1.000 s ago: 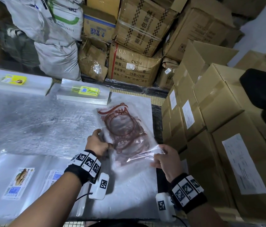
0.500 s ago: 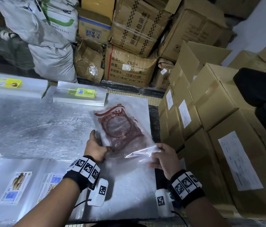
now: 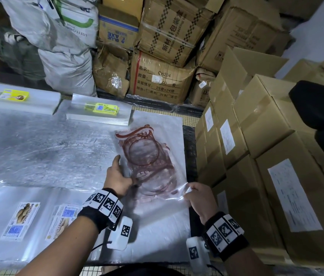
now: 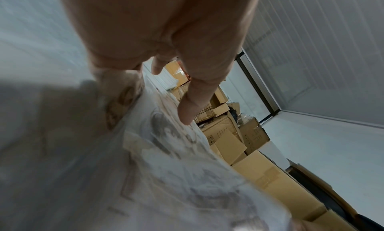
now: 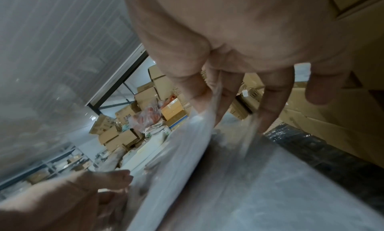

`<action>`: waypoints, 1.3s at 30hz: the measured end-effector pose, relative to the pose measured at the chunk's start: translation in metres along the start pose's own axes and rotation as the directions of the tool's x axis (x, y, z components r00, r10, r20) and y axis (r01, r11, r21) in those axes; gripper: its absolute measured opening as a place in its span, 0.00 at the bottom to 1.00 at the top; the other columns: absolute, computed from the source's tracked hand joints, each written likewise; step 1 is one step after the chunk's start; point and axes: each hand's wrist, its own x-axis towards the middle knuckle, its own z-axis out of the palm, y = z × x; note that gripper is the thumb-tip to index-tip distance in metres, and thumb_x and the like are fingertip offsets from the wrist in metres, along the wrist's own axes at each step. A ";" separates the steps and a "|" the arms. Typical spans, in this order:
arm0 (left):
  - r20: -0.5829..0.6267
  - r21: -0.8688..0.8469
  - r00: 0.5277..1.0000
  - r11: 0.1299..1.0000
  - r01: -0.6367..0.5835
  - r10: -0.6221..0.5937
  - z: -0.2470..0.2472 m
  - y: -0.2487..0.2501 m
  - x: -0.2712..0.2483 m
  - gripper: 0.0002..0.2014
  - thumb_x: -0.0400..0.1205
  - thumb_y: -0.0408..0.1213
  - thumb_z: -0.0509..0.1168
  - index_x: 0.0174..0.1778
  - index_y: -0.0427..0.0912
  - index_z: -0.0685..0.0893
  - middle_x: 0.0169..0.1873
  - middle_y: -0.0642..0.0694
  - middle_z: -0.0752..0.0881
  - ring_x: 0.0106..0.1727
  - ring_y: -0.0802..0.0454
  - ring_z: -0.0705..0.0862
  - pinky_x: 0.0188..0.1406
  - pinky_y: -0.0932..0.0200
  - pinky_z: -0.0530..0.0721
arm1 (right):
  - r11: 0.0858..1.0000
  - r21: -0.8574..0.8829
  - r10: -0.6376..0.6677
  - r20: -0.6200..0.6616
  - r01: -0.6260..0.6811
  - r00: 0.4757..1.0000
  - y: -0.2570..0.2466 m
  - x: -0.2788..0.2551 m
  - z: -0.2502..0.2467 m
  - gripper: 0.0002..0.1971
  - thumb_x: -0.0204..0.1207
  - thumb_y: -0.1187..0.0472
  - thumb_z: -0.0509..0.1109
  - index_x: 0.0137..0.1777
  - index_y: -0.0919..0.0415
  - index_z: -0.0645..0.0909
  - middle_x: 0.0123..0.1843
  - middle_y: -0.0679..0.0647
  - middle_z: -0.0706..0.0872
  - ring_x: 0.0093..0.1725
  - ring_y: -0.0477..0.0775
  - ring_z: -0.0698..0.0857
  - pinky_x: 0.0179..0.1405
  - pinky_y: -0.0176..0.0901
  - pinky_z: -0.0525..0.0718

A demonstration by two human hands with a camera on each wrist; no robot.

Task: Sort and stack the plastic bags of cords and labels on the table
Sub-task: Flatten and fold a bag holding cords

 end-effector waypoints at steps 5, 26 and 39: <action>-0.099 -0.195 0.990 0.978 0.075 -0.096 -0.001 0.000 0.004 0.32 0.71 0.17 0.73 0.67 0.41 0.71 0.45 0.49 0.79 0.52 0.45 0.80 0.49 0.53 0.80 | 0.998 0.054 0.031 0.038 -0.033 0.999 0.014 0.003 0.005 0.13 0.66 0.78 0.63 0.33 0.59 0.82 0.24 0.47 0.76 0.28 0.49 0.73 0.27 0.35 0.71; 0.179 -0.522 0.961 0.807 0.275 -0.211 -0.003 0.011 0.018 0.31 0.57 0.26 0.74 0.60 0.29 0.81 0.51 0.24 0.86 0.40 0.34 0.87 0.39 0.41 0.88 | 0.991 0.098 0.077 0.091 -0.086 0.993 0.001 0.054 0.015 0.26 0.69 0.83 0.60 0.65 0.63 0.80 0.32 0.57 0.80 0.25 0.50 0.76 0.26 0.39 0.77; 0.072 -0.552 0.984 0.815 0.174 -0.162 0.014 0.004 0.010 0.14 0.75 0.16 0.65 0.45 0.41 0.77 0.40 0.35 0.85 0.40 0.40 0.84 0.46 0.45 0.83 | 0.994 0.106 0.030 0.095 -0.040 0.995 -0.005 0.056 0.025 0.22 0.77 0.80 0.60 0.64 0.58 0.79 0.55 0.64 0.86 0.47 0.58 0.88 0.51 0.60 0.90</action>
